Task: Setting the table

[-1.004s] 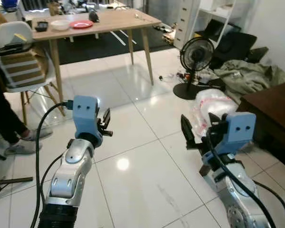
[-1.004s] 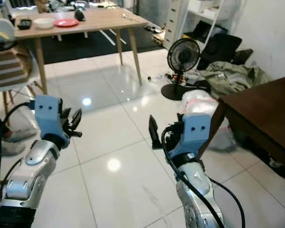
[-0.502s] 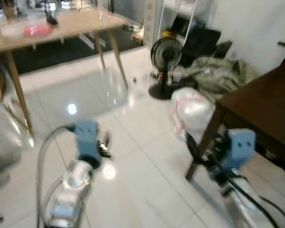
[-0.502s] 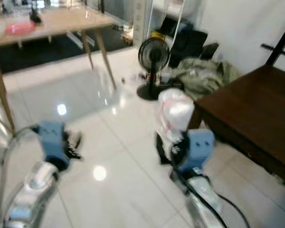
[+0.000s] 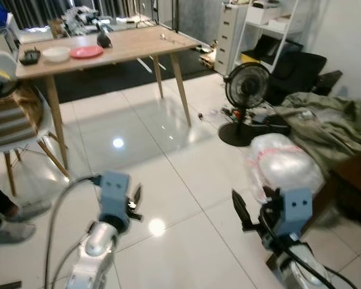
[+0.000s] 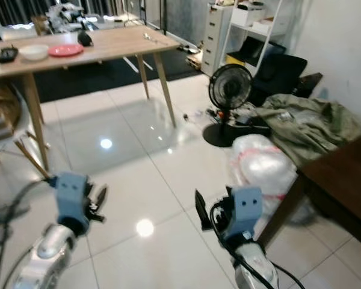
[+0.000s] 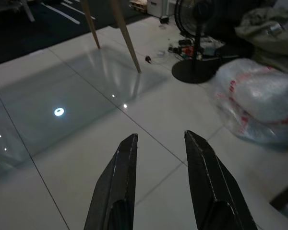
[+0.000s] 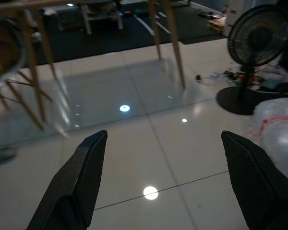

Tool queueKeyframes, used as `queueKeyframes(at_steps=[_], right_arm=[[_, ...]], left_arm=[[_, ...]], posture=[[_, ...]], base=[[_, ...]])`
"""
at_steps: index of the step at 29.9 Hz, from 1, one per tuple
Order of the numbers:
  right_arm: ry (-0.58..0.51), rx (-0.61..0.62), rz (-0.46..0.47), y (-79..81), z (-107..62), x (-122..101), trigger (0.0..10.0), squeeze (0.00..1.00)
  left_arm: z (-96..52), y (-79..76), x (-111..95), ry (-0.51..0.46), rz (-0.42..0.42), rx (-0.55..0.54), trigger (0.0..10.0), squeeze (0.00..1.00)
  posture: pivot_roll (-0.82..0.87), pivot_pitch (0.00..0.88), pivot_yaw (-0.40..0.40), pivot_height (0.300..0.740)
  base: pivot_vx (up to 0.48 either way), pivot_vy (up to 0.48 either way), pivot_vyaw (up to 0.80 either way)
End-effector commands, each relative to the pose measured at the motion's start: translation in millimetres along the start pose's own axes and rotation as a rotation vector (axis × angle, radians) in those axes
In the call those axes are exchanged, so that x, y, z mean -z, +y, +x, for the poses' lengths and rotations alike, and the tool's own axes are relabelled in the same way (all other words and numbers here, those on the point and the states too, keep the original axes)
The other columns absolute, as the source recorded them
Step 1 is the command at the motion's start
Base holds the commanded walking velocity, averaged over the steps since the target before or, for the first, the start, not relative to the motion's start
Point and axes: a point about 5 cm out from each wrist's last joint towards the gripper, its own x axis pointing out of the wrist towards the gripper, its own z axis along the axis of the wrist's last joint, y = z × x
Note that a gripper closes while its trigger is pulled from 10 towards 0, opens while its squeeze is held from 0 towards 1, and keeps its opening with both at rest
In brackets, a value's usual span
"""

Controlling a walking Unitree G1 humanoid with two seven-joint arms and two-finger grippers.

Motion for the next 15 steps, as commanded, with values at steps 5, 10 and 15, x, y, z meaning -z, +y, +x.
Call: queueKeyframes(at_steps=[5,10,15], right_arm=[[-0.003,0.051,0.002,-5.8,-3.6,5.8,10.0,0.00],[-0.021,0.035,0.000,-3.3,-3.4,3.0,10.0,0.00],[-0.023,0.025,-0.004,0.3,-2.6,4.5,10.0,0.00]], left_arm=[[-3.2,4.1,9.9,0.023,0.037,-0.004,10.0,0.00],[-1.0,1.2,10.3,0.020,0.050,0.013,10.0,0.00],[0.6,1.2,10.1,0.016,0.052,0.010,10.0,0.00]], posture=[[-0.03,0.073,0.116,0.740],[-0.03,0.072,0.123,0.740],[-0.03,0.070,0.115,0.740]], base=[[0.468,0.000,0.00],[0.451,0.000,0.00],[0.445,0.000,0.00]])
